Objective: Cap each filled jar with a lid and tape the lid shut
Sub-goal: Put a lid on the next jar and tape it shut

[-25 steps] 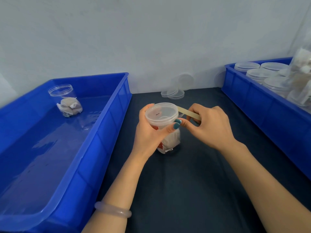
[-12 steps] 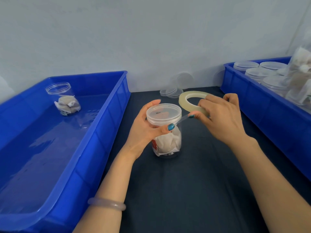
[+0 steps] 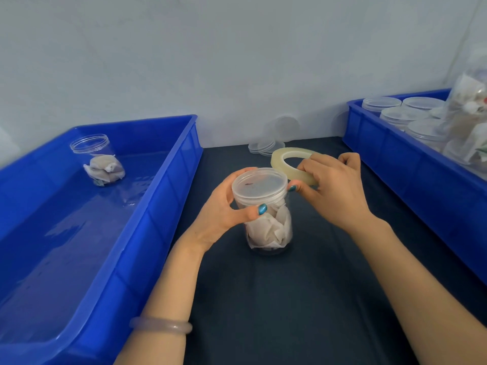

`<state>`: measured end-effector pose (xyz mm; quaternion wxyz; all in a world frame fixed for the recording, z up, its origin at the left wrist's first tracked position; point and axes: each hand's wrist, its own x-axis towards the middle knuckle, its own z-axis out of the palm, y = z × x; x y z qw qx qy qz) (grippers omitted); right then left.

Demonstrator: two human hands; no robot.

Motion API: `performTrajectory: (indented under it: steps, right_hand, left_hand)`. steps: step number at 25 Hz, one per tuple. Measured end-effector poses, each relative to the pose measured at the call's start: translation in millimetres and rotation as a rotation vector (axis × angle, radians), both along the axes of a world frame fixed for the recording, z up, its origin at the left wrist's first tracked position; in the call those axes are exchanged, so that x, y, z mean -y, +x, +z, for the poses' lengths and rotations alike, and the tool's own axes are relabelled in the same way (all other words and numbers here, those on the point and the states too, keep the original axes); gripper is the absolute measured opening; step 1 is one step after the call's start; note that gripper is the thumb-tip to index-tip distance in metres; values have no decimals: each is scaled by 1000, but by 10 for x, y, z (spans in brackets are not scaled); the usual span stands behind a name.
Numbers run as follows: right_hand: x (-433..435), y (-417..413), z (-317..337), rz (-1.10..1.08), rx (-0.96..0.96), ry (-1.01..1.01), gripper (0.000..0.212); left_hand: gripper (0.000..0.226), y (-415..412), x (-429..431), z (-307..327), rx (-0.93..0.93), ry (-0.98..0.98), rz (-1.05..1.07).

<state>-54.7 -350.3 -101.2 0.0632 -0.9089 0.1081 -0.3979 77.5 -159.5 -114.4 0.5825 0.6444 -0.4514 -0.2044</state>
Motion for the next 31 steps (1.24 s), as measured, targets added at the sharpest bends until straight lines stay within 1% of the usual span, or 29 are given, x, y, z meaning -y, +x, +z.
performTrajectory:
  steps: [2, 4, 5, 7, 8, 11, 13, 15, 16, 17, 19, 22, 24, 28, 29, 31]
  right_hand:
    - [-11, 1, 2, -6, -3, -8, 60]
    - [-12, -3, 4, -19, -25, -24, 60]
    - [-6, -9, 6, -24, -32, -27, 60]
    - [-1, -24, 6, -26, -33, -22, 60]
    - [-10, -24, 8, -27, -27, -22, 60]
    - [-105, -6, 28, -29, -23, -48, 58]
    - [-148, -3, 44, -21, -56, -76, 50]
    - [-124, -24, 52, 20, -125, -72, 30]
    - [-100, -35, 54, 46, -158, -64, 20]
    - [-84, -42, 59, 62, -176, -63, 17]
    - [-71, -44, 70, 65, -198, -62, 17]
    - [-71, -28, 56, 67, -225, -47, 19]
    - [-76, -18, 44, 73, -217, -30, 24]
    - [-116, -16, 50, 47, -139, -48, 40]
    - [-119, -18, 56, 41, -135, -51, 40]
    - [-115, -25, 67, 23, -132, -58, 35]
  left_hand:
    - [69, -64, 20, 118, 81, 52, 49]
    - [65, -113, 73, 246, 256, 116, 108]
    - [74, -125, 91, 309, 356, 179, 156]
    - [102, -137, 75, 421, 542, 368, 304]
    - [105, -144, 63, 461, 617, 443, 355]
    - [93, -267, 126, 521, 850, 598, 392]
    - [99, -344, 238, 501, 983, 681, 433]
    - [99, -365, 296, 465, 991, 668, 481]
    - [95, -347, 291, 452, 959, 627, 489]
    - [93, -312, 278, 443, 911, 581, 481]
    - [98, -238, 246, 433, 833, 516, 433]
    - [103, -176, 215, 449, 809, 459, 319]
    - [103, -131, 199, 470, 796, 437, 256]
    - [117, -157, 213, 479, 789, 486, 264]
    - [116, -177, 218, 468, 765, 477, 286]
    - [97, -188, 232, 431, 722, 423, 325]
